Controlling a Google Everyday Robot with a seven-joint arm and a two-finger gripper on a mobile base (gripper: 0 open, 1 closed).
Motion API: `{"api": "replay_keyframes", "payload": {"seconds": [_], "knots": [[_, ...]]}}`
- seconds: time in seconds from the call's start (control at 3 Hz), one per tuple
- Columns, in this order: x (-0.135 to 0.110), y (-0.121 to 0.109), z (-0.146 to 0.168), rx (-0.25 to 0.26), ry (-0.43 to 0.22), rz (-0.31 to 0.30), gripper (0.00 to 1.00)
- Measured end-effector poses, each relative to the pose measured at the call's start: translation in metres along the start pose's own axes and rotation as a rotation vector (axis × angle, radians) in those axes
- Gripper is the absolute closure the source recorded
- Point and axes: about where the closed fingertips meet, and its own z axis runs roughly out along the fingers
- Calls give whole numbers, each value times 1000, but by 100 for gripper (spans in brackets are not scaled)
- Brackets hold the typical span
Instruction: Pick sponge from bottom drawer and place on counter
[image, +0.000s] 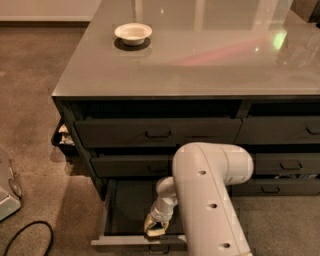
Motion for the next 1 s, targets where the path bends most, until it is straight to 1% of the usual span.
{"api": "replay_keyframes", "payload": {"seconds": [0.33,0.67,1.0], "knots": [[11,2,-54,38,-106,-57,100],[35,1,-110,108,-170,-96,100],[59,5,-174,203,-175,-170,100]]}}
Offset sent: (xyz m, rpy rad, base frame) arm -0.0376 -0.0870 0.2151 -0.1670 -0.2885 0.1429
